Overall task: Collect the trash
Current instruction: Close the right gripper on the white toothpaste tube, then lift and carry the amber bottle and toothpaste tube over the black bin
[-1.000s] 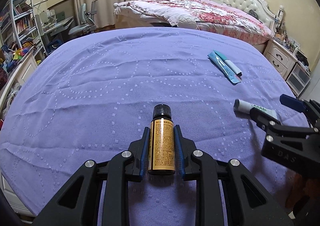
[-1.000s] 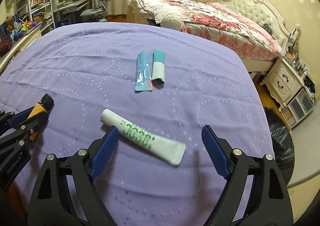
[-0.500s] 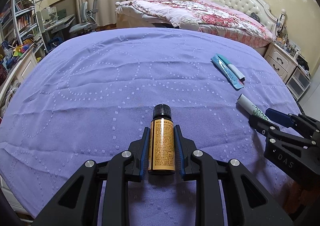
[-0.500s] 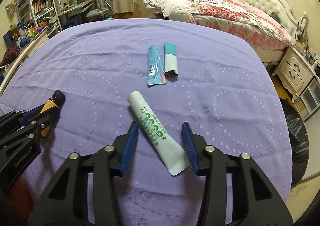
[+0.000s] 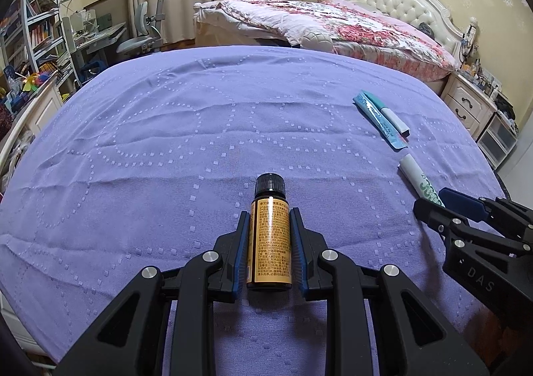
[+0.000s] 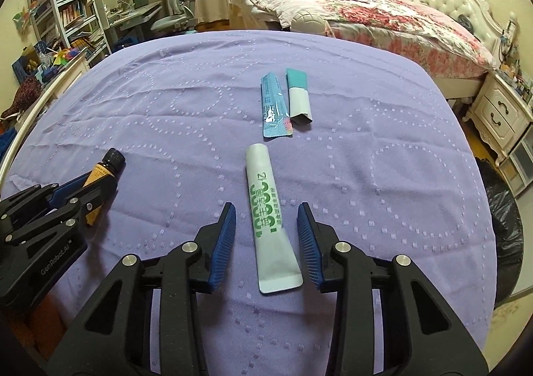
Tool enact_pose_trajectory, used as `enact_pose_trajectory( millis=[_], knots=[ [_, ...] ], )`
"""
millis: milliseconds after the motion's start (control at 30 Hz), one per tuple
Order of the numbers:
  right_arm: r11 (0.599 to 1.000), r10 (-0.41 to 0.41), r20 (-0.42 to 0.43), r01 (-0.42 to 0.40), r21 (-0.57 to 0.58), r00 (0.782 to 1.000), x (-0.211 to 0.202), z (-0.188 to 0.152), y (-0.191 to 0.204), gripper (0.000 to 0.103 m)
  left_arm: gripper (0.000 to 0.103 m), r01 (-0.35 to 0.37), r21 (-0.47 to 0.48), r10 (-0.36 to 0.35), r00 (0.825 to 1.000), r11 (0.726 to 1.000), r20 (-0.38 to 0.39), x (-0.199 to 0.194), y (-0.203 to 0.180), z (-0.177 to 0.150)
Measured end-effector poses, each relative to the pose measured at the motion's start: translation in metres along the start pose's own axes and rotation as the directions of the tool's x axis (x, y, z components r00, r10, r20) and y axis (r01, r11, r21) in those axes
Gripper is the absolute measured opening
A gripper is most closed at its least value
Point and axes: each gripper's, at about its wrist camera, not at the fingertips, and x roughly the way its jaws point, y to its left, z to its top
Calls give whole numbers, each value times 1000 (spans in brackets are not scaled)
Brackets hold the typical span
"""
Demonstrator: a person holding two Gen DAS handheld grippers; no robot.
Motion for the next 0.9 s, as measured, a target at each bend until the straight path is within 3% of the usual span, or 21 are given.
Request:
enact_pose_trajectory(
  millis=[100,200,533,900],
  knots=[
    [1000,-19,7,20,-19,1000,2,1,3,33,25,4,-5,-4,1000,1000,1,0,2,-1],
    [1000,-16,16,16,-20,1000,2,0,2,18,25,6,-10,-6,1000,1000,2,-1,4,-1],
    [1000,-3,37,2,29,999,-4,-4,-15,17,25,22,-31,-22,1000,999,8,-3,8,0],
    [994,-46,72,39,99,996,-17,-8,-47,17,25,24,-1,-24,999,1000,36,-10,-11,5]
  ],
)
